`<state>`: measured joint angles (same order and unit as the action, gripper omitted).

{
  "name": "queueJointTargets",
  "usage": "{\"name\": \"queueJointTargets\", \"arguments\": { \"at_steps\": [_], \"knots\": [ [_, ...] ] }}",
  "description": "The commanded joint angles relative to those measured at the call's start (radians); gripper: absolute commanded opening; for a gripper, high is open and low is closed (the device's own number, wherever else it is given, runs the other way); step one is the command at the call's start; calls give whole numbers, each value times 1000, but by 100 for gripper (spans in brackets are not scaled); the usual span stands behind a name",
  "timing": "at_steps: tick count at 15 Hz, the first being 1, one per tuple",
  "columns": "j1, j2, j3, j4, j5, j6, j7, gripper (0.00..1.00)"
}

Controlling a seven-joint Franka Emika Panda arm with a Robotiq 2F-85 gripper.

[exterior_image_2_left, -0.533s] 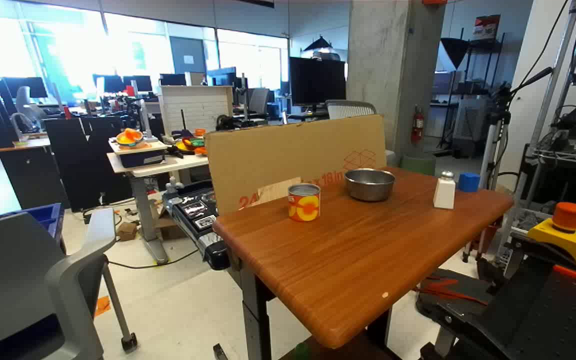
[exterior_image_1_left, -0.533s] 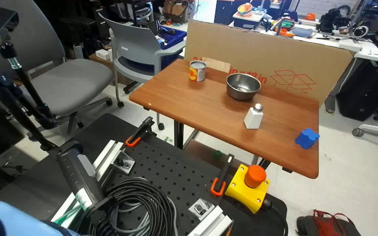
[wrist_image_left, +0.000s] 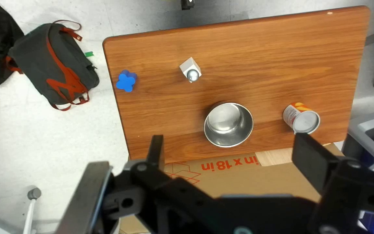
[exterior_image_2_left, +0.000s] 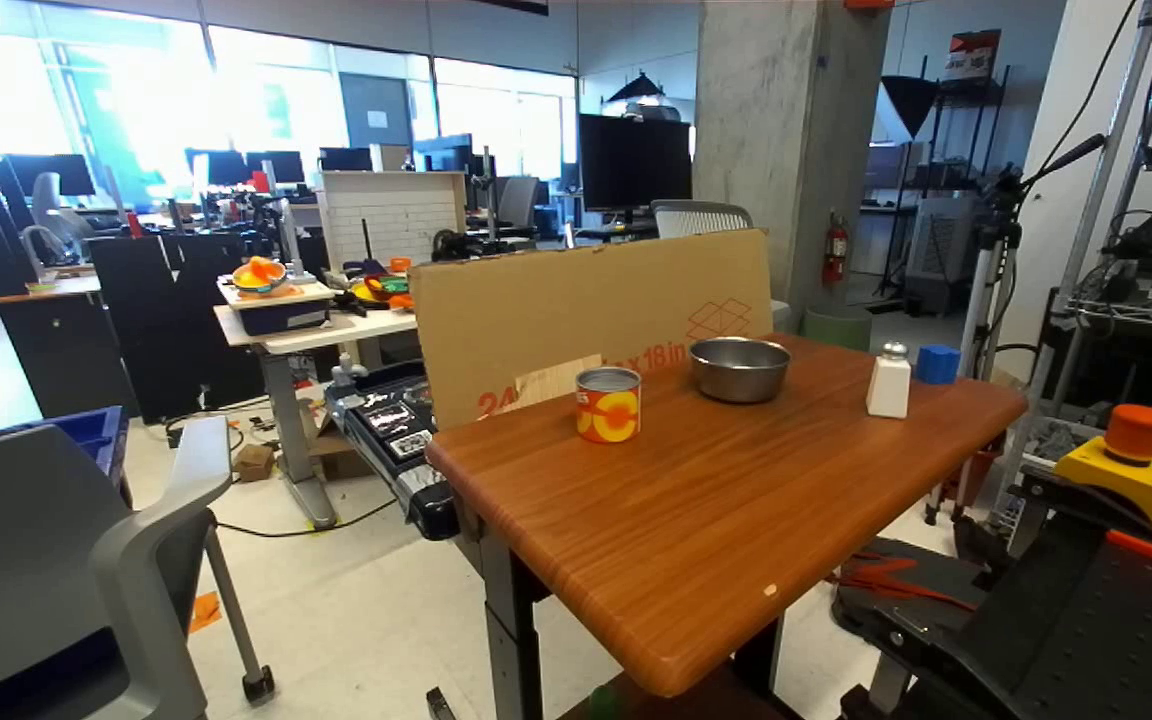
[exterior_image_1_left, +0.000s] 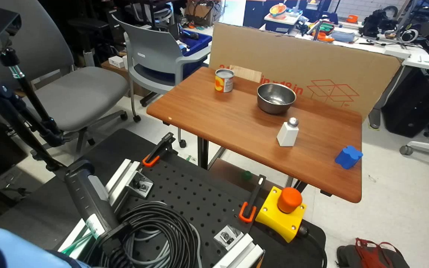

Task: Move the salt shaker to the right corner farthest from you

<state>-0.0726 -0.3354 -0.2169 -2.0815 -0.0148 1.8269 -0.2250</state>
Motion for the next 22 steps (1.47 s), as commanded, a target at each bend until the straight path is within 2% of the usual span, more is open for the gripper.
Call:
{"name": "queueJointTargets", "arguments": {
  "at_steps": [1,4,8,15,22],
  "knots": [
    [-20,49,13,-5,-11,14,5,100],
    [-24,117,14,-35,5,44,37,100],
    [-27,262,31,-82,5,151,162,100],
    [-14,549,64,-49,4,255,386,100],
    [-4,712,66,11,1,393,507,100]
  ]
}}
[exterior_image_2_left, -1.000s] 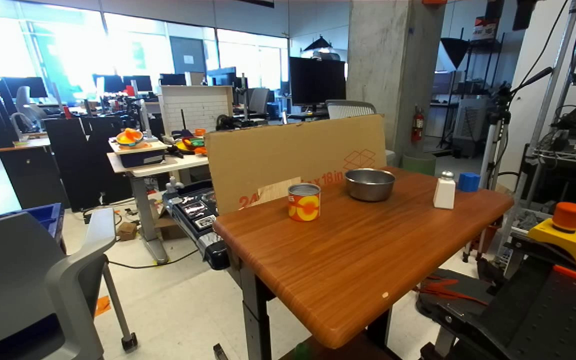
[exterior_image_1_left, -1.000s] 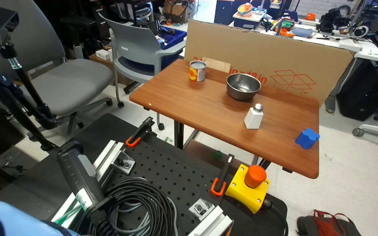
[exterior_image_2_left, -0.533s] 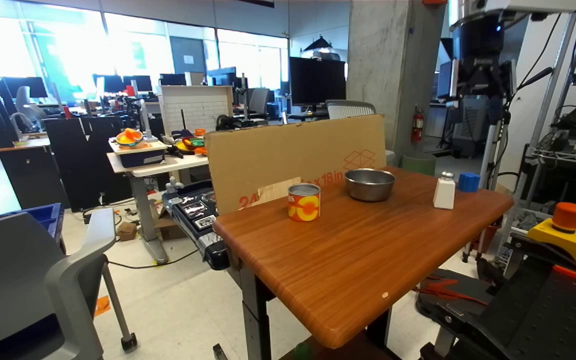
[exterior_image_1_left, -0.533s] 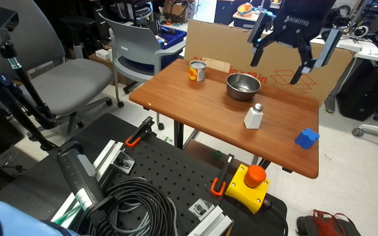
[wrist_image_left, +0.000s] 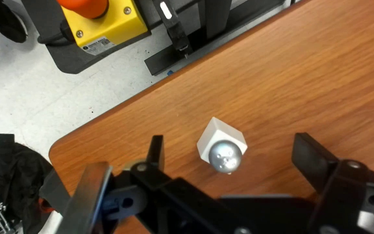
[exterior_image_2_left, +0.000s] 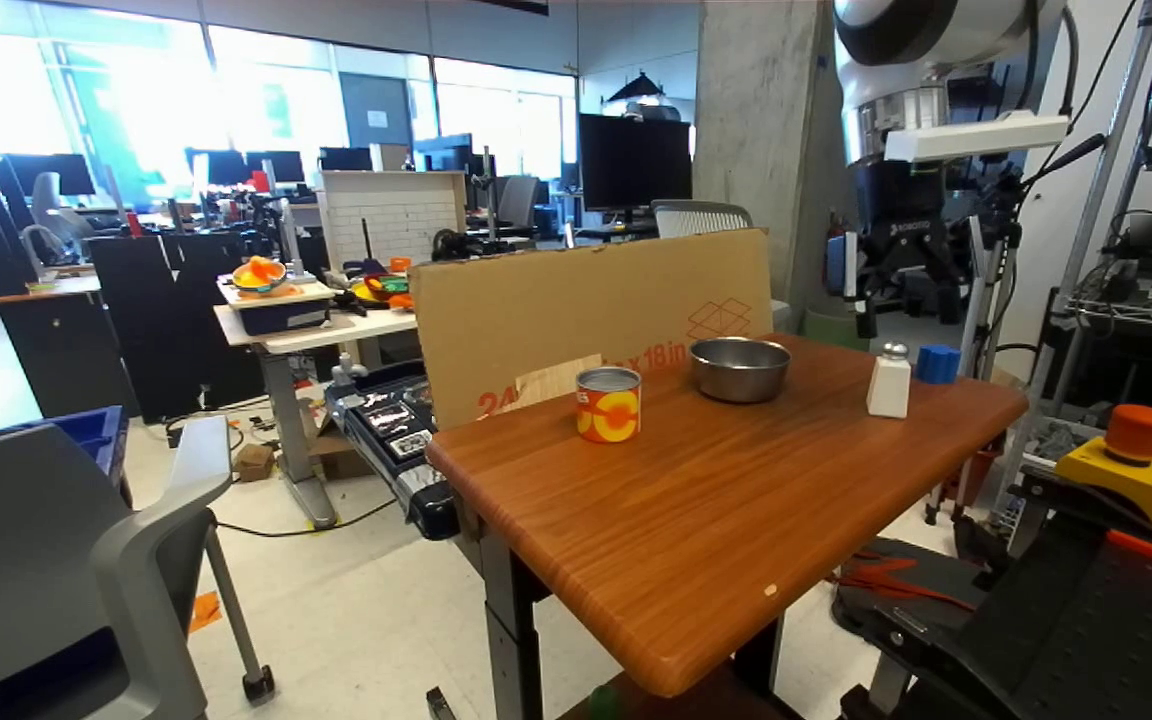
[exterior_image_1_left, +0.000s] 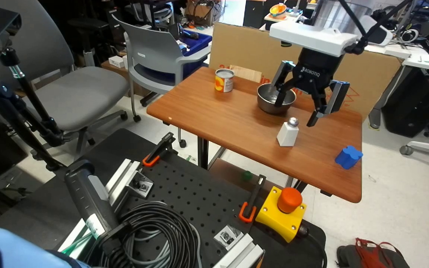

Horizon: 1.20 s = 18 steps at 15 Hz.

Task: Move the salt shaker to the right corner farthest from you

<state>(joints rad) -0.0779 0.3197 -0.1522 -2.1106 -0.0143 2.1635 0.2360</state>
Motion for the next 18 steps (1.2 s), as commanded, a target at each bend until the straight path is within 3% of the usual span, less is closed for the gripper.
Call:
{"name": "queueJointTargets", "arguments": {
  "at_steps": [1,4,5,6,11,14,18],
  "knots": [
    [6,76,-2,47,-8,73,64,100],
    [16,121,-10,66,-21,83,104,100],
    [20,132,-12,73,-24,77,115,75],
    [24,140,-15,77,-28,73,125,74],
    [29,144,-23,86,-39,77,147,36],
    [16,105,-22,107,-68,-12,81,12],
    [-48,42,-6,199,-50,-93,-134,10]
  ]
}}
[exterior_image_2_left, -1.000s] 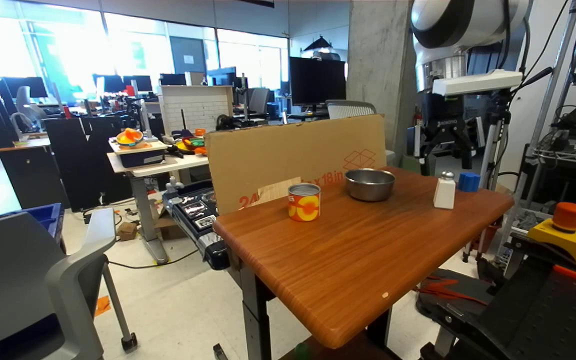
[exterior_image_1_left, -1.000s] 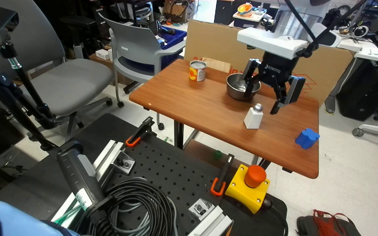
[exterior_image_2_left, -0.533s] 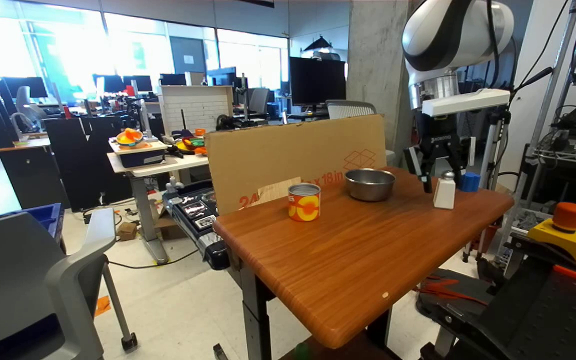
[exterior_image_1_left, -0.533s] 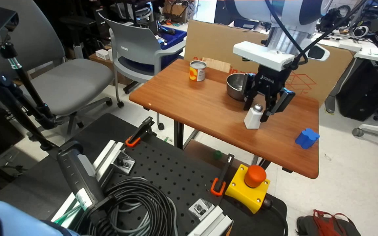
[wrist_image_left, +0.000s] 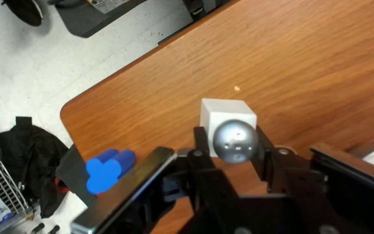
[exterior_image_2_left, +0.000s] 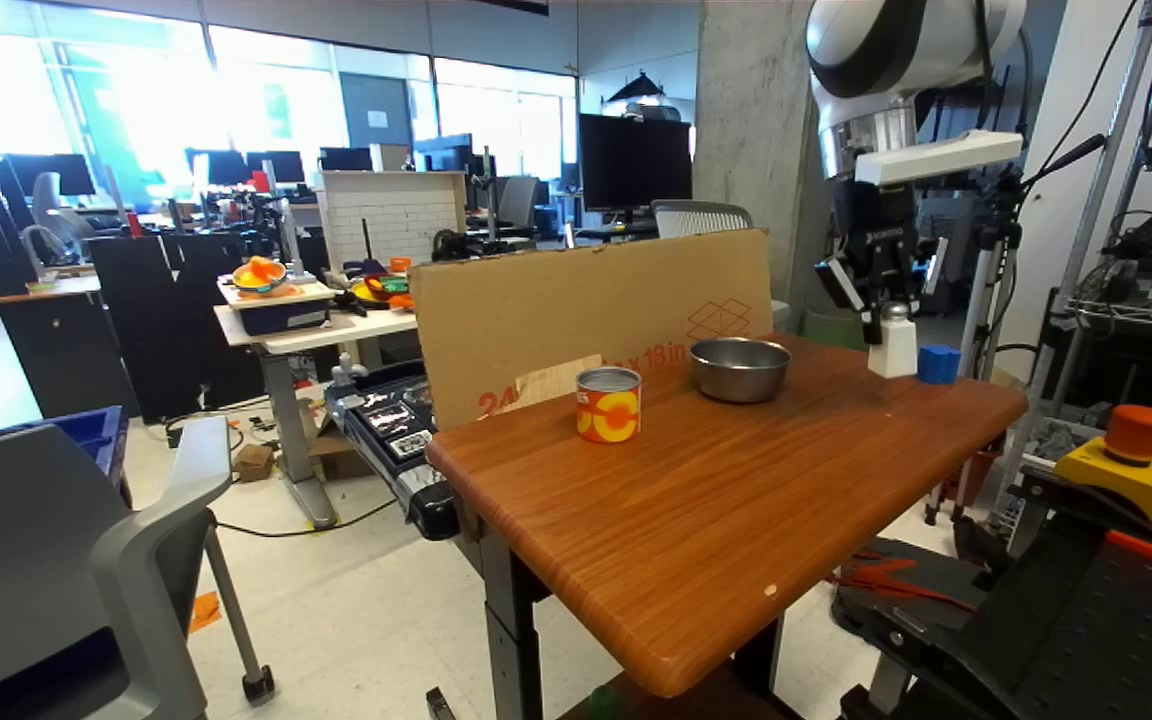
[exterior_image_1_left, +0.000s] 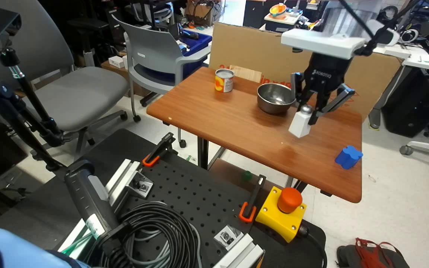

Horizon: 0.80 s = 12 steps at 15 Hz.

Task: Move the salt shaker to the right corner farthest from you

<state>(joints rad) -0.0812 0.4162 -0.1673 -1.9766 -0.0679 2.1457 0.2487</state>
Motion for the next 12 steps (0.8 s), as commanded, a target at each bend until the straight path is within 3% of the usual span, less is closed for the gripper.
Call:
{"name": "queueJointTargets", "arguments": {
  "at_steps": [1,7,12],
  "knots": [
    [-61,-51,12,116,-11,-118,-236,10],
    [-159,121,38,502,4,-360,-638,10],
    [-171,335,55,748,6,-389,-610,10]
  ]
}}
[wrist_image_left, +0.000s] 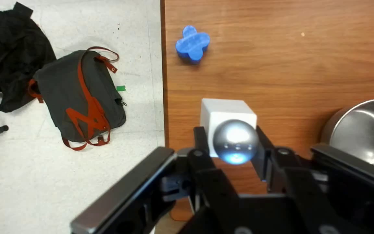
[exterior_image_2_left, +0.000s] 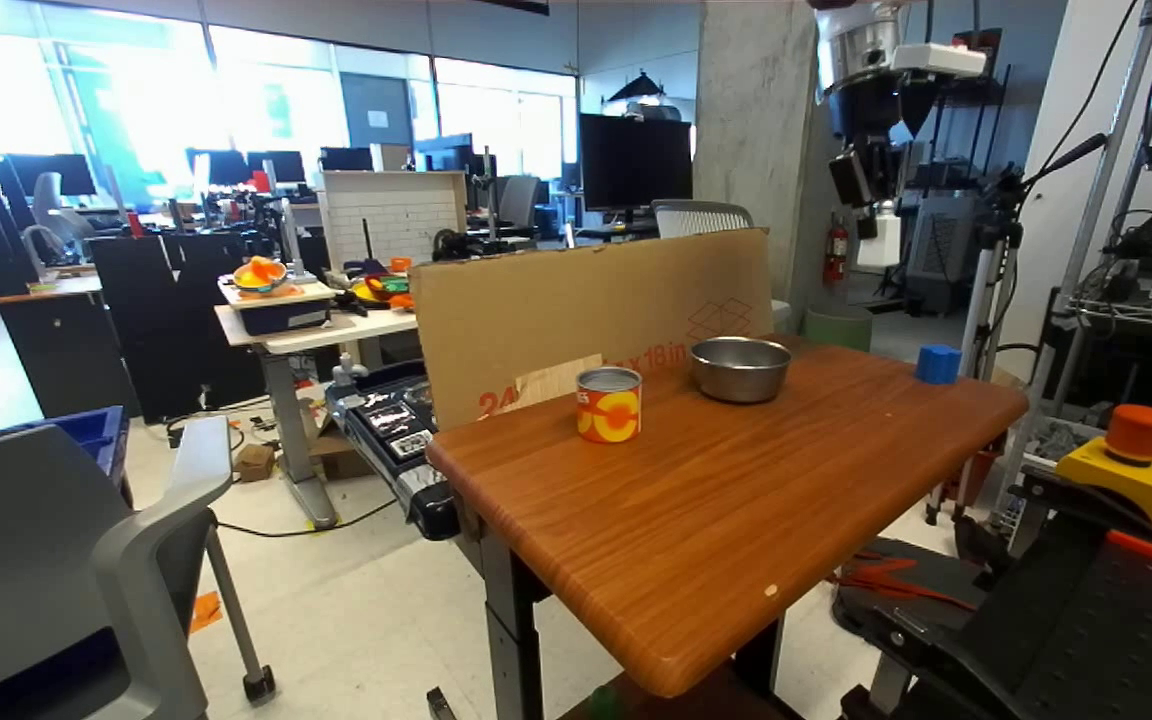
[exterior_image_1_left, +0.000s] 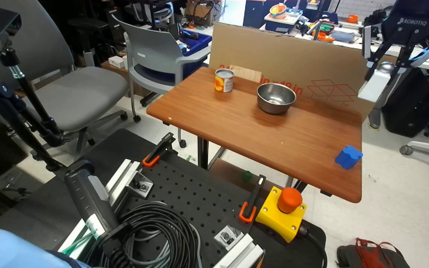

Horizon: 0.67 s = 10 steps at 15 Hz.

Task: Move the salt shaker to the right corner farthest from you

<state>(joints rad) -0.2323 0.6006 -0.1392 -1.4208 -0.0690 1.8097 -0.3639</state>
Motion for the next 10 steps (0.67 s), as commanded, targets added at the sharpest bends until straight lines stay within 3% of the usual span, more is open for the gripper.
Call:
{"name": "queueJointTargets", "arguments": {
  "at_steps": [1,10],
  "knots": [
    [-18,195,31,239,12,-47,23,10],
    [-1,482,51,562,1,-23,125,10]
  ]
}}
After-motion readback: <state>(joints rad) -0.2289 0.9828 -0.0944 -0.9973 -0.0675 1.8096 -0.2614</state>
